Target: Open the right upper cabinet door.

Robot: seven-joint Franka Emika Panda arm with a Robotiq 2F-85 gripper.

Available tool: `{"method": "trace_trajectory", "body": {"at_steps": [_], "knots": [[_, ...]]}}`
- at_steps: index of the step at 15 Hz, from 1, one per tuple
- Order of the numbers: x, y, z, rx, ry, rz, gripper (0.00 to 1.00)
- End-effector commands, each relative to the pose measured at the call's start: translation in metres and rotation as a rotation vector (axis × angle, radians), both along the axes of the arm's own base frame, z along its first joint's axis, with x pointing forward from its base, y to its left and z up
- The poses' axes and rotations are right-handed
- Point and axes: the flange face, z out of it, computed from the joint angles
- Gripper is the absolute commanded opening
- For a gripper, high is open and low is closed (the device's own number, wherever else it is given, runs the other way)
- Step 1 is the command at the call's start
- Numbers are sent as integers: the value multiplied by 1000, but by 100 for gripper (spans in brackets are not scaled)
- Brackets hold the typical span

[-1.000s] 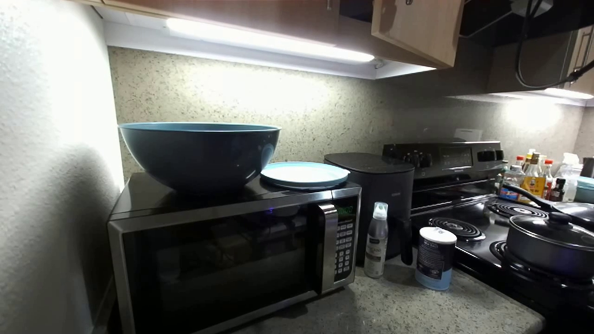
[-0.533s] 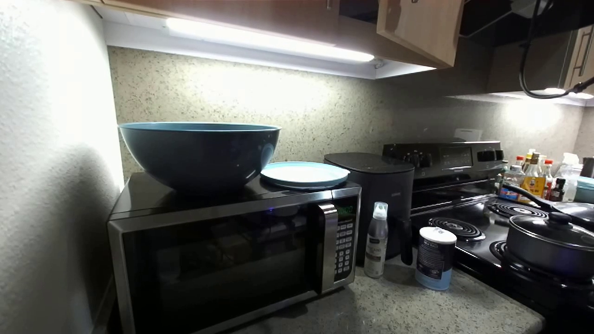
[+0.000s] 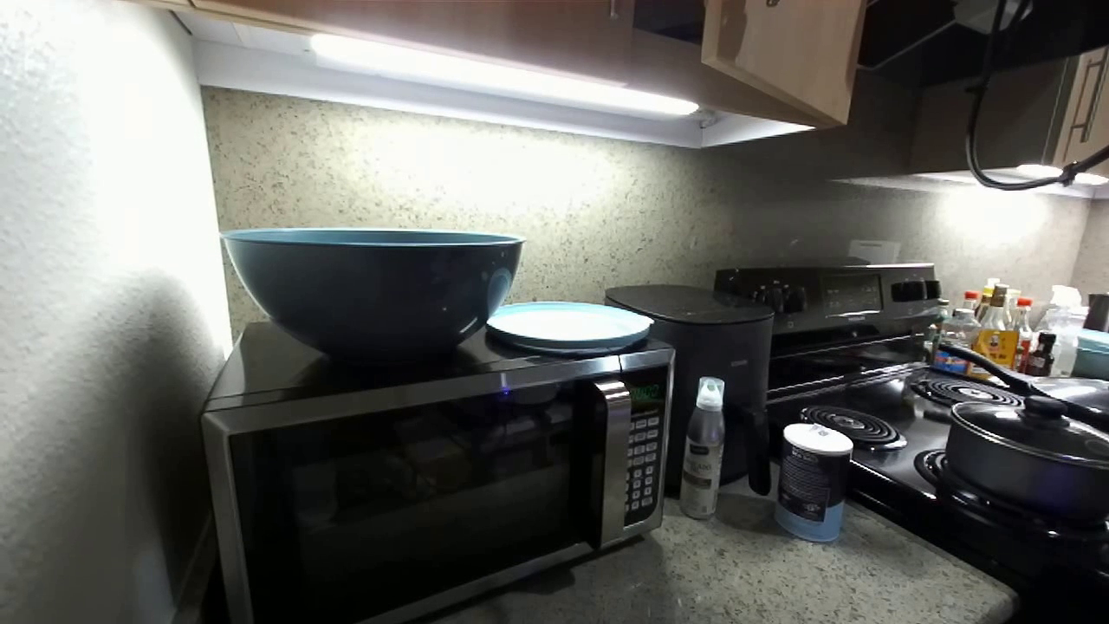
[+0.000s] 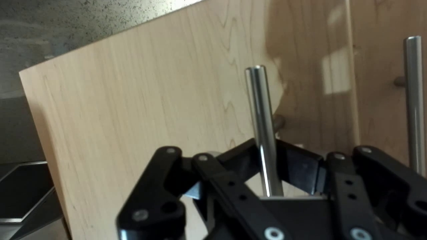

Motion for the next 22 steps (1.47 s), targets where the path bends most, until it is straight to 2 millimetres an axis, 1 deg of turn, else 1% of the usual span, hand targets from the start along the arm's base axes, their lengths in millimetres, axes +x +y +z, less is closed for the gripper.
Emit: {"method": "trace_trajectory", "body": {"at_steps": [1, 4, 7, 9, 10, 11, 13, 14, 15, 16, 18, 20, 22], "knots": [[-41, -29, -16, 54, -47, -138, 3], [-60, -36, -23, 54, -73, -134, 3], [-80, -51, -32, 73, -82, -109, 3], [-90, -59, -35, 66, -79, -92, 3], [-90, -61, -32, 57, -78, -85, 3], [-83, -55, -26, 46, -69, -76, 3], [-57, -36, -14, -41, -33, 67, 3], [-52, -32, -12, -68, -5, 100, 3], [-52, -37, -6, -85, 25, 118, 3], [-58, -48, -1, -84, 42, 112, 3], [-86, -88, 4, -18, 60, 85, 3], [-104, -100, 2, 47, 50, 56, 3], [-118, -108, -2, 54, 40, 52, 3]]}}
